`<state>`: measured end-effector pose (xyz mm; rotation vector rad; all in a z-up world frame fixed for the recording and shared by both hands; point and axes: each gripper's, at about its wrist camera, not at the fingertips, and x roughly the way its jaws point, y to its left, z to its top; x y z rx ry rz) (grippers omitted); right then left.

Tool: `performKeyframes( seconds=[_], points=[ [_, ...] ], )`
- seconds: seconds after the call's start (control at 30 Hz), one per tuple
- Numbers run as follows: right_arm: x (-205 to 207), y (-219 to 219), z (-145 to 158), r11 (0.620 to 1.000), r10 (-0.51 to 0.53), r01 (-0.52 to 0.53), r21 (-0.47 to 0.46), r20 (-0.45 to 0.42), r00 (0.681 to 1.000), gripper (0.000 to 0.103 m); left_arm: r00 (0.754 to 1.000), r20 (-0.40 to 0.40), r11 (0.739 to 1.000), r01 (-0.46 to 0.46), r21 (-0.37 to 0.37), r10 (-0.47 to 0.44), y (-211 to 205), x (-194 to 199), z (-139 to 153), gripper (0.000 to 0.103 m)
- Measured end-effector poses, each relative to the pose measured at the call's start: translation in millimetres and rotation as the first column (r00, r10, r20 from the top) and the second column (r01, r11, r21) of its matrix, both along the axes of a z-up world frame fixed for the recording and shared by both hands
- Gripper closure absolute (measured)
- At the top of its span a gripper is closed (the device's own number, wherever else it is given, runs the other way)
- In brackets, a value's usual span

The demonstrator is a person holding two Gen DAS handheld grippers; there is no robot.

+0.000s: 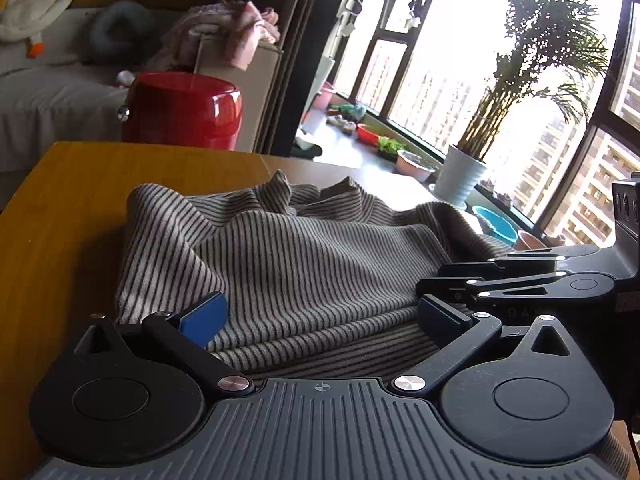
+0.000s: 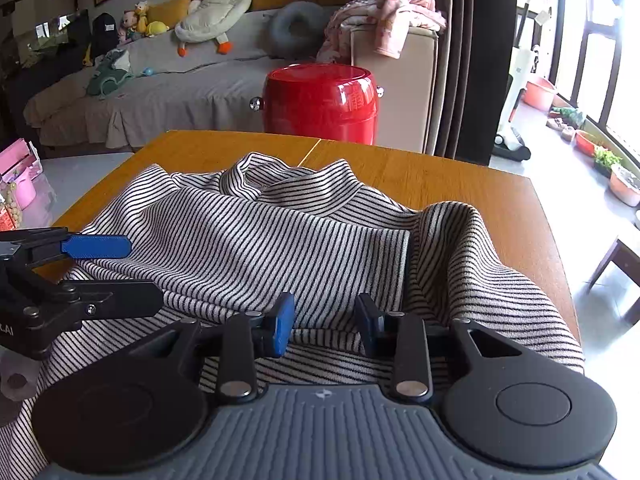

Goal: Fold clothes

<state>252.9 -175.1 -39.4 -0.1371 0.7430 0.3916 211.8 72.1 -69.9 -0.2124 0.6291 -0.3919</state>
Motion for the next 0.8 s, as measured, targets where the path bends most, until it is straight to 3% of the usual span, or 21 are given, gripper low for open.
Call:
performKeyframes(
  seconds=[0.23, 0.4, 0.63, 0.8],
  points=[
    [-82, -24, 30, 0.980, -0.010, 0.024, -0.196, 0.072, 0.997, 0.051, 1.000, 0.000, 1.000, 0.002, -0.023, -0.002, 6, 3, -1, 0.000],
    [-135, -41, 35, 0.959, 0.006, 0.014, -0.284, 0.068, 0.998, 0.042, 1.000, 0.002, 1.000, -0.001, -0.020, 0.001, 4, 2, -2, 0.000],
    [-159, -48, 38, 0.953, -0.023, 0.053, -0.298, 0.102, 0.994, 0.042, 1.000, 0.004, 1.000, 0.000, -0.031, 0.001, 6, 0, -3, 0.000],
    [-175, -34, 34, 0.936, 0.050, -0.012, -0.352, 0.098, 0.994, 0.042, 1.000, 0.003, 0.999, 0.001, -0.038, -0.001, 7, 1, -2, 0.000]
  ],
)
